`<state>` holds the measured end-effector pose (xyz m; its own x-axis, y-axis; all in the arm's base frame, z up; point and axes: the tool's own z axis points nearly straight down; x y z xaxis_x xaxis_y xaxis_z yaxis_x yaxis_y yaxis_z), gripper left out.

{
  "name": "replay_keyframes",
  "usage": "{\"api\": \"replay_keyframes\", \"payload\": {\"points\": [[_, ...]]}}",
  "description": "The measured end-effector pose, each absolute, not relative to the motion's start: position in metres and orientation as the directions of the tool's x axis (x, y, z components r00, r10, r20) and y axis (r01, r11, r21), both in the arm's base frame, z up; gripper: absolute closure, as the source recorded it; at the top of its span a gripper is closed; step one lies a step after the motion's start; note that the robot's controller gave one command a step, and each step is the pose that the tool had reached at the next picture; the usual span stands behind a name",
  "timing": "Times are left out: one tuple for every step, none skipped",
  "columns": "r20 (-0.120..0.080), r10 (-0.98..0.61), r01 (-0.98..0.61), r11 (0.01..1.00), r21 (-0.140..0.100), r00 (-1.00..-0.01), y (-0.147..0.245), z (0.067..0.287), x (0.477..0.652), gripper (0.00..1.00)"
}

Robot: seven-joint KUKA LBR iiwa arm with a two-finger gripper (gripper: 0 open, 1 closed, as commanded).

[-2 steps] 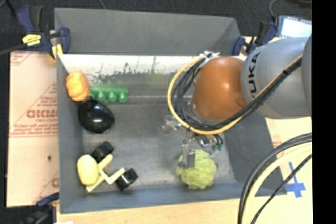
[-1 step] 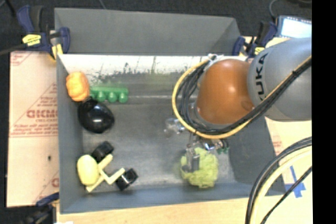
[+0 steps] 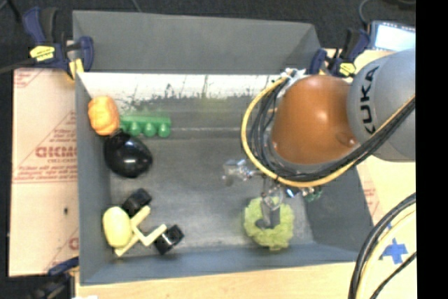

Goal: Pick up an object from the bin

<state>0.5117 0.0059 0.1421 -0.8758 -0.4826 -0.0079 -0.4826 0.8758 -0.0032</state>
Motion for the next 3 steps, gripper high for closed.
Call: {"api": "replay_keyframes", "payload": {"points": [[-0.011, -0.395, -0.395, 0.919, -0.001, -0.919, -0.033, 0.137, 0.517, 0.0], [-0.008, -0.42, -0.42, 0.908, -0.004, -0.908, -0.059, 0.105, 0.517, 0.0], [-0.012, -0.656, -0.656, 0.755, -0.005, -0.755, -0.063, 0.071, 0.535, 1.0]]}}
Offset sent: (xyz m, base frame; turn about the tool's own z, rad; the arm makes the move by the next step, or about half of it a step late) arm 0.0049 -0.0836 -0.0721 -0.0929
